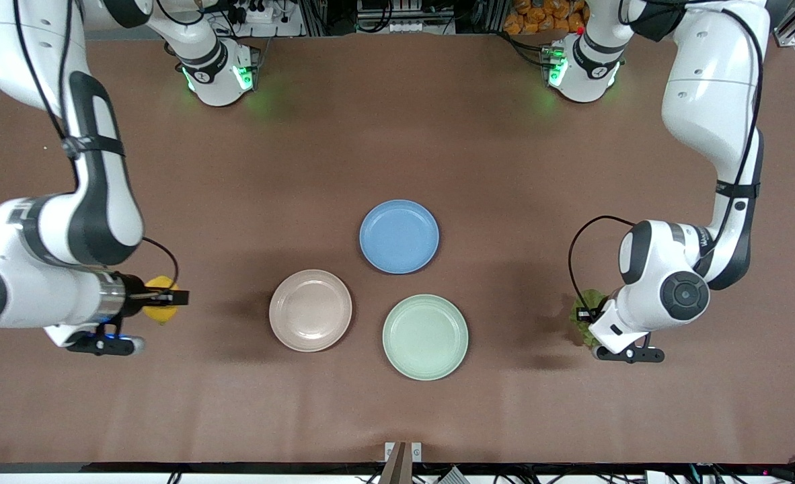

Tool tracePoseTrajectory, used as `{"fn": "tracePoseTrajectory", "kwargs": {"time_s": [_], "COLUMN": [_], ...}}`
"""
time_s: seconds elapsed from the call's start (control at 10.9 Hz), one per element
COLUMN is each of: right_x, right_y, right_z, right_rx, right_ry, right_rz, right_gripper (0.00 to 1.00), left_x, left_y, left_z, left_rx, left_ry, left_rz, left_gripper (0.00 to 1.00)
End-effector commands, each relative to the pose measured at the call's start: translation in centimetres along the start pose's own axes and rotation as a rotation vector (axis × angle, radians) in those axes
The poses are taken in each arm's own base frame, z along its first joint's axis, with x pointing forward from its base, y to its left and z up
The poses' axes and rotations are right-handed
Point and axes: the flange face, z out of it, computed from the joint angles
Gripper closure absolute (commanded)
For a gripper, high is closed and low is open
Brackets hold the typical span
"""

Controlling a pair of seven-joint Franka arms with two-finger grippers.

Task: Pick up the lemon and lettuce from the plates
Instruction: 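Lift the lettuce off its plate while the right gripper carries the lemon away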

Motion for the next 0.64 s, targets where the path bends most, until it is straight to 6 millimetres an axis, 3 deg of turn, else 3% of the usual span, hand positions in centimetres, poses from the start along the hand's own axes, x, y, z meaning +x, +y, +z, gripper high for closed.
{"fn": "tracePoseTrajectory", "kwargs": {"time_s": [0.0,0.18,0.28,0.37,0.55], "right_x": [-3.4,-5.6,-6.5,-7.4,-9.5], "right_y": [5.0,7.2,8.4,9.2,10.4], "right_z": [-2.6,-2.9,-3.0,-2.9,-1.3], "right_rx": [0.022,0.008,0.005,0.009,-0.006], "right_ry": [-0.008,-0.018,-0.011,-0.008,0.009], "right_rz": [-0.049,-0.04,-0.023,-0.012,-0.01], "right_gripper": [0.33,0.33,0.33,0.33,0.33], "left_x": [0.1,0.2,0.2,0.3,0.4], "left_y": [-1.0,-1.7,-2.0,-2.5,-2.5], "left_z": [0.9,0.9,0.9,0.7,-0.1], "left_rx": [0.057,0.086,0.091,0.104,0.114], "left_ry": [-0.007,-0.003,-0.003,0.003,0.017], "left_rz": [-0.028,-0.011,-0.01,-0.007,-0.005], "left_gripper": [0.99,0.77,0.49,0.0,0.0]}}
